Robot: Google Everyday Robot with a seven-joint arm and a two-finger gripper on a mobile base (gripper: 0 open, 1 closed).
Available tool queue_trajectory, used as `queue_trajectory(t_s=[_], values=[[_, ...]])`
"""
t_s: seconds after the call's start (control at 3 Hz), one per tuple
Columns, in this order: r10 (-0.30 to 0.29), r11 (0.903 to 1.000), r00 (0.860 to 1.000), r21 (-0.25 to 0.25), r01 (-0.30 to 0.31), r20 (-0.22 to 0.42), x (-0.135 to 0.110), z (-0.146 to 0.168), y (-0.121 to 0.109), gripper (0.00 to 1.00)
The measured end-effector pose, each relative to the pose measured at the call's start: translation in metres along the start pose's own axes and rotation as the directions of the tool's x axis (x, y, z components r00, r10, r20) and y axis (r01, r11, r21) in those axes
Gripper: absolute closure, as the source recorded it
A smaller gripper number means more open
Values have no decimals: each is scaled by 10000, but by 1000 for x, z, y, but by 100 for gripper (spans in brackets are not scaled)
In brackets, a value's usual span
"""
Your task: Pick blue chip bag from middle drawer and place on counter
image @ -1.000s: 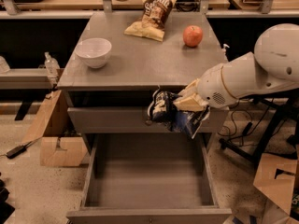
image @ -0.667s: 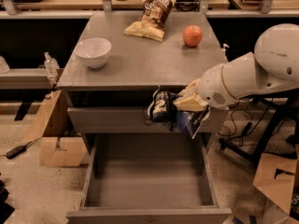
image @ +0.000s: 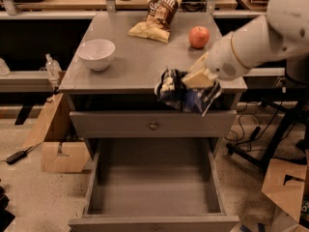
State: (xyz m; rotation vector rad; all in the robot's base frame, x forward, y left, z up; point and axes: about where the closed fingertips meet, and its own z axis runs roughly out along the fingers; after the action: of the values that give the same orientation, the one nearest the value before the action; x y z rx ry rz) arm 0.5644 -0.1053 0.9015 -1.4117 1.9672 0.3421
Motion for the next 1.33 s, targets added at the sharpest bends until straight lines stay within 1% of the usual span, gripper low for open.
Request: queue_trajectory(t_s=[0.33, 0.67, 1.0, 1.33], values=[[-217, 9992, 9987, 332, 232, -466, -31, -23, -41, 100], [-548, 9952, 9958, 775, 605, -739, -72, -33, -93, 100], [-769, 9899, 9952, 1144, 835, -603, -97, -34, -122, 100], [-836, 9881, 9953, 1249, 892, -492, -104, -38, -125, 73]])
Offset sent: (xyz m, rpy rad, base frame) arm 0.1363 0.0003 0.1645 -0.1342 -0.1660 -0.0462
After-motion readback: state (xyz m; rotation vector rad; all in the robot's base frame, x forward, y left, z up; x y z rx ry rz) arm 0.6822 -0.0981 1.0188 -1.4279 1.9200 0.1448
